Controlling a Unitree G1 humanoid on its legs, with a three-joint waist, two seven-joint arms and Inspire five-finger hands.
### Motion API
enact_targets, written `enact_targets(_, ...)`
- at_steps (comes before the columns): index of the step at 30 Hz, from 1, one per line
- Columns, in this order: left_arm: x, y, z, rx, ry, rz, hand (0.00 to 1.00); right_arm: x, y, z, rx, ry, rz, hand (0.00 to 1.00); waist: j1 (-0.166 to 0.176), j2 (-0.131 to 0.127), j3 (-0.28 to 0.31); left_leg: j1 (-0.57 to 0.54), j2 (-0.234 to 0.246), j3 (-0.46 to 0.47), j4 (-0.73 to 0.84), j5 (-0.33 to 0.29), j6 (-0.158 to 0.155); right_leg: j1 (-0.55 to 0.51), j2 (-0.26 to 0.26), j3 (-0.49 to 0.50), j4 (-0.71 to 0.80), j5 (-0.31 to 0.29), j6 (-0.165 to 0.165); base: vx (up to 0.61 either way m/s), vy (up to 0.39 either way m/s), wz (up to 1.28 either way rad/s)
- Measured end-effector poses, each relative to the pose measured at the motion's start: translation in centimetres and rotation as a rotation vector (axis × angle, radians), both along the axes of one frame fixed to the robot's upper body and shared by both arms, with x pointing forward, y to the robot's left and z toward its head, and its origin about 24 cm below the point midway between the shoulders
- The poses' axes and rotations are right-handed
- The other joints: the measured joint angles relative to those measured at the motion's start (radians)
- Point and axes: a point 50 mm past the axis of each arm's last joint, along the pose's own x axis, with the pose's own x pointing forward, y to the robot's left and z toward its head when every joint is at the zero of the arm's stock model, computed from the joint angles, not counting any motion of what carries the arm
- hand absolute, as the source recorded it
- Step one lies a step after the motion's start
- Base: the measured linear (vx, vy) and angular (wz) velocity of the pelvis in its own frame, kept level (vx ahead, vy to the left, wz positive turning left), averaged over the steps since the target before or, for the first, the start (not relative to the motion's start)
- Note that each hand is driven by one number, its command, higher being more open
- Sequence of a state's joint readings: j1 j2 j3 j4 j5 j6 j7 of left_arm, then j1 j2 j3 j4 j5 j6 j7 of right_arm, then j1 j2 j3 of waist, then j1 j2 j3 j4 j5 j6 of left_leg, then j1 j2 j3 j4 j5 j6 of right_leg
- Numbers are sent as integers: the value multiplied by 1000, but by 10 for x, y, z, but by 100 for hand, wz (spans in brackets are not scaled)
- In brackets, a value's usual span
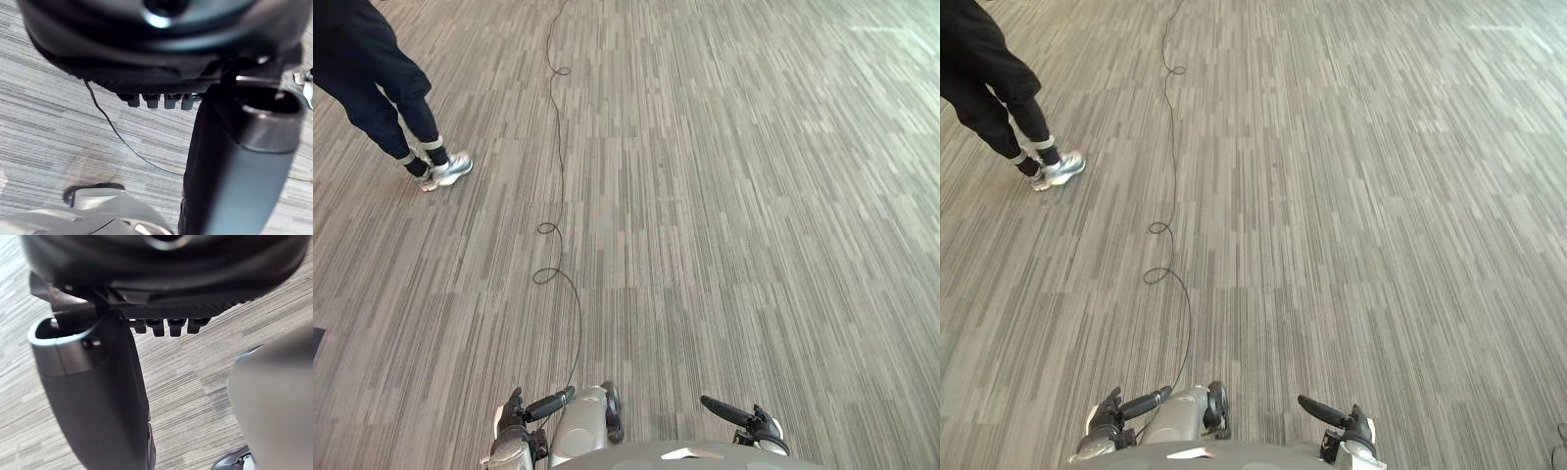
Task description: Pick up cushions and gather them together orderly.
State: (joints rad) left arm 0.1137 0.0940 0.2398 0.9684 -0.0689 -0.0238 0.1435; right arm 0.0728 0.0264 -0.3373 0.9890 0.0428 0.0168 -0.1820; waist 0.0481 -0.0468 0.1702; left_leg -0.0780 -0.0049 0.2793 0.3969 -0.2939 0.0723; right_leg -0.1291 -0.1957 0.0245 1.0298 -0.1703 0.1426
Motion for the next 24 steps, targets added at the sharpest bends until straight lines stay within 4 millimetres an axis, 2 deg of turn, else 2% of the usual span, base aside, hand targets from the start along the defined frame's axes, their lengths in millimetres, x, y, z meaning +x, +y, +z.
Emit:
enact_targets(2, 2, -3, 0, -6, -1, -2, 100, 3, -2, 2, -8, -17, 1, 100, -6, 9, 5, 73, -4, -9, -48, -5, -1, -56, 1, -58, 66, -26, -38, 455, 96, 15)
enact_targets(3, 8, -7, 0, -15, -15, -11, 100, 10, -4, 5, -19, -48, 5, 100, -14, 20, 9, 159, -2, -24, -121, -3, -6, -137, 12, -143, 43, -60, -81, 400, 26, 25)
enact_targets(4, 11, -10, 0, -21, -19, -31, 100, 15, -4, 7, -21, -62, 9, 100, -20, 21, 15, 219, 1, -27, -162, -3, -7, -182, 21, -190, -33, -85, -99, 407, 4, 24)
enact_targets(5, 11, -11, 0, -25, -20, -33, 100, 16, -4, 7, -20, -65, 11, 100, -23, 21, 16, 232, 1, -27, -173, -3, -8, -191, 24, -201, -58, -87, -102, 458, -54, 19)
enact_targets(6, 14, -21, -1, -54, -28, -37, 100, 23, -4, 9, -20, -93, 16, 100, -37, 28, 19, 300, 9, -30, -228, -3, -8, -247, 45, -249, -214, -85, -110, 592, -90, 23)
enact_targets(7, 15, -26, -2, -68, -31, -37, 100, 28, -5, 11, -22, -104, 19, 100, -47, 35, 24, 327, 19, -38, -248, -8, -15, -263, 60, -265, -298, -79, -109, 606, -109, 43)
enact_targets(8, 16, -32, -4, -87, -18, -50, 100, 34, -5, 13, -24, -118, 24, 100, -59, 44, 33, 362, 37, -53, -280, -9, -18, -280, 89, -271, -459, -36, -108, 536, -151, 46)
enact_targets(9, 15, -34, -5, -98, -7, -65, 100, 35, -5, 13, -22, -120, 26, 100, -60, 43, 37, 385, 40, -62, -297, -9, -18, -278, 108, -268, -563, 11, -106, 553, -220, 59)
enact_targets(10, 13, -34, -6, -96, 8, -86, 100, 34, -5, 12, -18, -115, 26, 100, -65, 41, 40, 424, 52, -96, -303, -17, -31, -261, 121, -249, -591, 157, -150, 448, -192, 45)
enact_targets(11, 13, -35, -7, -100, 11, -84, 100, 35, -5, 12, -17, -117, 25, 100, -65, 45, 41, 440, 66, -108, -298, -18, -36, -256, 127, -249, -568, 182, -184, 616, -306, 43)
enact_targets(12, 15, -39, -7, -110, 6, -75, 100, 38, -9, 14, -26, -129, 21, 100, -64, 65, 49, 447, 92, -127, -269, -4, -62, -252, 131, -273, -505, 110, -199, 508, -250, 28)
enact_targets(13, 15, -41, -7, -112, 4, -81, 100, 40, -10, 15, -27, -133, 20, 100, -64, 72, 53, 446, 96, -133, -251, 3, -75, -248, 130, -280, -488, 87, -204, 881, -415, 34)
enact_targets(14, 18, -45, -6, -122, -6, -83, 100, 40, -13, 16, -33, -137, 12, 100, -66, 93, 58, 405, 128, -144, -112, 37, -131, -213, 140, -299, -467, 25, -222, 621, -268, 26)
enact_targets(15, 18, -46, -6, -124, -7, -80, 100, 40, -13, 16, -35, -134, 17, 100, -69, 101, 58, 367, 143, -156, -18, 53, -152, -194, 147, -305, -472, 6, -222, 714, -299, 20)
enact_targets(16, 20, -47, -5, -127, -23, -66, 100, 40, -15, 16, -42, -121, 31, 100, -69, 118, 67, 247, 186, -201, 292, 153, -197, -115, 177, -308, -515, -24, -226, 439, -177, 4)
enact_targets(18, 23, -45, -2, -127, -48, -44, 100, 39, -16, 15, -45, -113, 31, 100, -65, 128, 77, 156, 227, -204, 517, 146, -213, -37, 210, -304, -560, -37, -234, 448, -167, -14)
enact_targets(19, 28, -40, 2, -108, -81, -39, 100, 36, -13, 14, -46, -98, 50, 100, -55, 116, 91, 52, 265, -173, 690, 94, -200, 75, 237, -291, -626, -50, -240, 536, -165, -29)
enact_targets(20, 33, -34, 6, -87, -113, -43, 100, 32, -8, 12, -37, -86, 60, 100, -46, 89, 93, -28, 272, -136, 699, 61, -175, 142, 238, -276, -671, -62, -238, 510, -143, -31)
enact_targets(21, 35, -32, 8, -79, -129, -42, 100, 32, -5, 11, -33, -84, 68, 100, -42, 78, 88, -74, 272, -114, 667, 46, -166, 171, 239, -268, -697, -66, -233, 393, -76, -32)
enact_targets(23, 40, -30, 12, -67, -161, -44, 100, 31, -3, 10, -27, -75, 74, 100, -35, 65, 89, -174, 259, -71, 512, 23, -147, 236, 240, -236, -753, -70, -219, 432, -8, -44)
enact_targets(24, 43, -32, 13, -69, -175, -40, 100, 29, -4, 10, -27, -65, 67, 100, -22, 67, 89, -207, 229, -57, 322, 26, -147, 282, 236, -203, -791, -72, -205, 481, 67, -51)
